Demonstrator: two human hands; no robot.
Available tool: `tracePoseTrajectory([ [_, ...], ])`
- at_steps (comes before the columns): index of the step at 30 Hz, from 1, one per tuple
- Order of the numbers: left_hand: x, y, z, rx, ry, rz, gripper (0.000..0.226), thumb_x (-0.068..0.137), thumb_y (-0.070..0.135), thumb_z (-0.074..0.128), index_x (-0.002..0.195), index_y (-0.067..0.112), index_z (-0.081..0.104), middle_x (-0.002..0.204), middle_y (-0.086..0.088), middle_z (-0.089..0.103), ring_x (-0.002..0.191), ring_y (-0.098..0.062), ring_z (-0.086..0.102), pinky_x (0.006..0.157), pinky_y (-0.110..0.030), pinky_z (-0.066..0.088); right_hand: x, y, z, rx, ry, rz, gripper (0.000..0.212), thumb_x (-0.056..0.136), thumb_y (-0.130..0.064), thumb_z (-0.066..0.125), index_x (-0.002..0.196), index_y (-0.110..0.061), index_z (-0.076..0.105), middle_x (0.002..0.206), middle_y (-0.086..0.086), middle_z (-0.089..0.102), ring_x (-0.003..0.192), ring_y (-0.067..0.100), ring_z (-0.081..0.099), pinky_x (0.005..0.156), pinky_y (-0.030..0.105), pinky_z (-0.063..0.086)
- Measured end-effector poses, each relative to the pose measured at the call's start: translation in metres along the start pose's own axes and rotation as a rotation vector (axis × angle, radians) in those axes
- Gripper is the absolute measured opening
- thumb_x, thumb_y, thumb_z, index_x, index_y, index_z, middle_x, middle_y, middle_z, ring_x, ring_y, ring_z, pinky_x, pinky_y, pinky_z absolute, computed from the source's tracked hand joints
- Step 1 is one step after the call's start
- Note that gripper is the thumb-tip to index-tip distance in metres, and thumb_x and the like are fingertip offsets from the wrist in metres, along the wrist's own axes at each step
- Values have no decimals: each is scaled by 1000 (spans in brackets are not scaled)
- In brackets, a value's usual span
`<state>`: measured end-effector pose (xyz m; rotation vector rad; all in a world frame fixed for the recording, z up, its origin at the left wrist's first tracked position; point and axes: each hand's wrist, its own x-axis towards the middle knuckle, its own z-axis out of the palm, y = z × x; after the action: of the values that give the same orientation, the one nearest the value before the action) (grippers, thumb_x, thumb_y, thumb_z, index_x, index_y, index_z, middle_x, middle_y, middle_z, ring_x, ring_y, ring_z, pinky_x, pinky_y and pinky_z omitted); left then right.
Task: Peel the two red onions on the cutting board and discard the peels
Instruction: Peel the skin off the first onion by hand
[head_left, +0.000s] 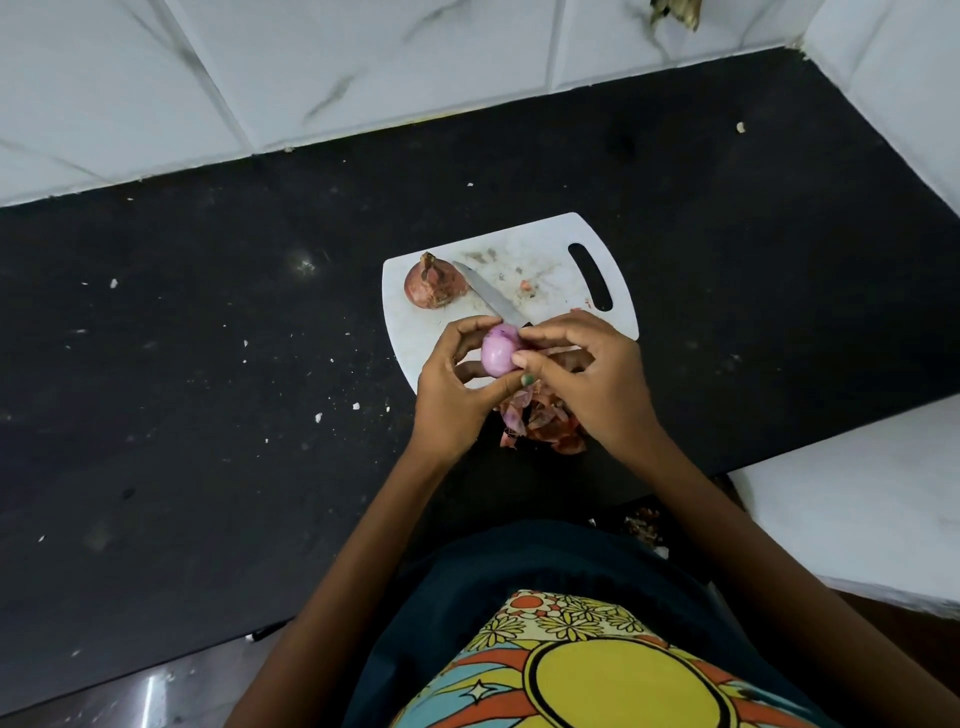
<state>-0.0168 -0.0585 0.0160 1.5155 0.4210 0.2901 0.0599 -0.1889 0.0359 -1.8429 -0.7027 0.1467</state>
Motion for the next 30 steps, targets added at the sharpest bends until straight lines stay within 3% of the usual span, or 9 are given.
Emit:
tracePoseTrajectory([
  [5, 1, 3, 0, 43, -9, 40, 52, 74, 0, 78, 119, 16, 58, 113, 7, 63, 95, -1, 63, 76, -18, 53, 2, 1, 5, -133, 62, -121, 15, 80, -4, 73, 95, -1, 73, 90, 8, 70, 85, 7, 63, 80, 15, 51],
  [11, 1, 2, -1, 74, -15, 45, 51, 75, 3, 80, 120, 16, 58, 114, 8, 63, 96, -4, 63, 79, -21, 54, 4, 1, 5, -244, 48, -173, 8, 84, -6, 68, 91, -1, 70, 86, 5, 67, 78, 9, 62, 72, 21, 52],
  [17, -1, 9, 2, -251, -86, -183, 33, 94, 9, 58, 126, 16, 57, 126, -7, 59, 101, -18, 68, 84, -35, 57, 5, 2, 4, -262, 44, -183, 9, 83, -4, 66, 91, -3, 69, 87, 7, 67, 79, 14, 63, 73, 25, 52],
  [22, 2, 13, 6, -305, -29, -255, 21, 98, 11, 52, 116, 16, 62, 128, -14, 58, 97, -15, 70, 80, -31, 58, 5, 4, 5, -251, 12, -215, 9, 84, -6, 66, 91, -2, 69, 89, 6, 66, 83, 11, 61, 74, 26, 52],
  [30, 0, 14, 10, -313, 34, -230, 24, 95, 1, 54, 114, 13, 62, 123, -12, 63, 88, -12, 71, 68, -23, 57, 5, 6, 13, -394, -43, -231, 18, 87, -15, 49, 87, -1, 59, 93, 10, 57, 85, 15, 52, 71, 20, 42],
])
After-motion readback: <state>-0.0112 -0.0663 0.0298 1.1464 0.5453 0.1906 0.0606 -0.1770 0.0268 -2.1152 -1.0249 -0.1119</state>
